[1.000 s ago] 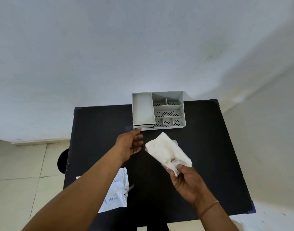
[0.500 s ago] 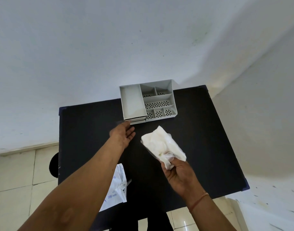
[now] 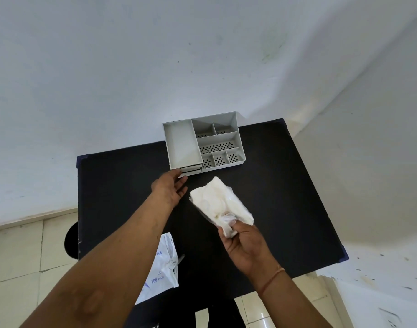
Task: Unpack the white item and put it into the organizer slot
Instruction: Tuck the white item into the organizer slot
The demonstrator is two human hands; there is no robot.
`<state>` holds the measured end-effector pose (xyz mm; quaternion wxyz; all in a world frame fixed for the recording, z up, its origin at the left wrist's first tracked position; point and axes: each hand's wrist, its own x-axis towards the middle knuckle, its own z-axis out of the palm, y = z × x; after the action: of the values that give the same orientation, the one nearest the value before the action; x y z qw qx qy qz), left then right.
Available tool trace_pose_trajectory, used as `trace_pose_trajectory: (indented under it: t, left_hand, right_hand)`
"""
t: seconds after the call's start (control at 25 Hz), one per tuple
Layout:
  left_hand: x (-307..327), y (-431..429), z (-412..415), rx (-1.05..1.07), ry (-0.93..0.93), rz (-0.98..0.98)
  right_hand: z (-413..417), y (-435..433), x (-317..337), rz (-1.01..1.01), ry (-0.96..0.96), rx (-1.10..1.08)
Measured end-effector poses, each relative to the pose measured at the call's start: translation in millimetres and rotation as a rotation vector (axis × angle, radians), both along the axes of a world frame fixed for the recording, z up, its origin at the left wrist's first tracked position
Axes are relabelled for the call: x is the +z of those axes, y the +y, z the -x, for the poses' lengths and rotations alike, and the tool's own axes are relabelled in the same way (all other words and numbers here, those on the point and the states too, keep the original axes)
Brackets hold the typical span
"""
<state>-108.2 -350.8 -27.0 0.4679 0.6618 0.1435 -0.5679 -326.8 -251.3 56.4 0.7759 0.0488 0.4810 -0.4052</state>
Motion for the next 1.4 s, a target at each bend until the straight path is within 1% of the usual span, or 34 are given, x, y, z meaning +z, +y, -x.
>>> trace_pose_trajectory:
  t: [0.28,0.44,0.6,0.72,0.76,0.8,0.92,0.96,1.0,1.04,1.12,1.16,1.2,1.28,1.32,1.4]
  left_hand:
    - [1.6,6.0,8.9,-0.033,-0.057,-0.041]
    - [6.3,35.9,23.6,-0.044,-0.073,-0.037]
    - [4.3,68.5,32.0,-0.126,-0.043,-0.038]
    - [8.0,74.4,27.7,-0.191,-0.011,-0.046]
    - [7.6,74.9,25.7,-0.209,-0.036,-0.061]
    - [7.1,75.2,24.0,-0.216,-0.098,-0.075]
    - [11.5,76.5,19.0,-0.205,-0.497,-0.108]
    - [17.3,77.2,19.2,-0.174,-0.567,-0.069]
    - [26.7,76.9,21.2,-0.156,-0.537,0.003]
    - [36.9,76.4,24.7,-0.186,-0.431,0.076]
    - [53.4,76.1,31.3,-0.345,-0.158,0.182]
    - [56.7,76.7,33.0,-0.407,-0.069,0.215]
    - [57.3,76.9,34.1,-0.439,-0.035,0.225]
    - [53.2,76.3,30.2,-0.417,-0.108,0.182]
    - [50.1,75.2,24.7,-0.389,-0.146,0.152]
    - [48.7,72.6,12.5,-0.364,-0.155,0.133]
  right_hand:
    - [-11.1,-12.1,-14.8,0.055,-0.002,-0.003]
    - [-16.1,-21.7,-24.3,0.064,0.012,0.07]
    - [-25.6,-30.0,-30.0,0.062,0.028,0.054]
    - [-32.4,-33.9,-26.7,0.049,0.039,0.028]
    - [-34.3,-35.0,-25.4,0.041,0.048,0.022]
    - [-36.6,-36.0,-24.5,0.028,0.057,0.009]
    - [-43.5,-36.0,-29.2,-0.013,0.095,-0.061]
    - [-45.6,-36.2,-34.4,-0.041,0.104,-0.089]
    - [-47.9,-36.0,-39.5,-0.06,0.104,-0.109]
    - [-51.0,-35.7,-43.8,-0.067,0.09,-0.11]
    - [-59.5,-35.2,-50.5,-0.063,0.037,-0.086]
    - [-64.8,-34.4,-51.1,-0.058,0.023,-0.071]
    - [-70.6,-34.1,-49.5,-0.058,0.038,-0.05]
    - [-74.5,-33.4,-42.2,-0.01,0.165,0.027]
    - [-71.5,-34.5,-36.6,0.049,0.237,0.092]
    - [-60.4,-39.5,-25.3,0.185,0.338,0.242]
